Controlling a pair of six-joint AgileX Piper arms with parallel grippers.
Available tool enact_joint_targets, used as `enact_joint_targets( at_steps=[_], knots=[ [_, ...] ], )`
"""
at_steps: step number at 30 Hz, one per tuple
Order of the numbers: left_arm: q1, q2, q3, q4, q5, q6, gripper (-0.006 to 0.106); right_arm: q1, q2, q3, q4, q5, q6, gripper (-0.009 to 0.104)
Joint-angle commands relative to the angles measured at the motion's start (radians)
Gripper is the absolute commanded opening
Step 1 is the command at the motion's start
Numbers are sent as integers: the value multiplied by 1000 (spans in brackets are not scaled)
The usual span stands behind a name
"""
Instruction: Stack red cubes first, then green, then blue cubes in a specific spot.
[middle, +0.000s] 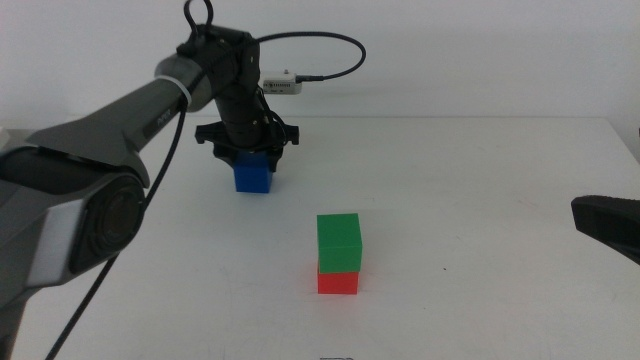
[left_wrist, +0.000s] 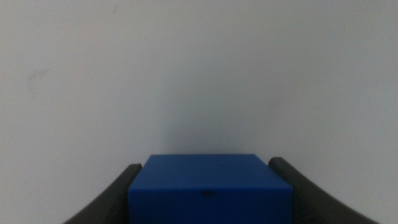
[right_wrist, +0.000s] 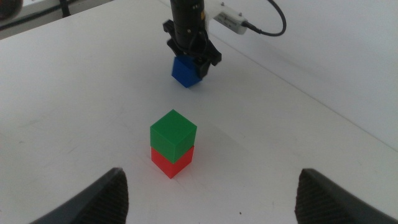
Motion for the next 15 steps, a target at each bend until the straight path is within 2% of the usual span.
enact_joint_targets(
  at_steps=[1, 5, 8, 15],
  knots=[
    [-1, -119, -37, 29, 63, -44, -2, -7, -1, -24, -6, -72, -9, 84],
    [-36, -216, -2, 122, 132, -122, -2, -7, -1, -24, -6, -72, -9, 84],
    [-80, -336, 131, 179, 122, -171, -2, -7, -1, -24, -6, -72, -9, 84],
    [-192, -676, 530, 203, -35, -406, -2, -7, -1, -24, -6, -72, -9, 84]
  ],
)
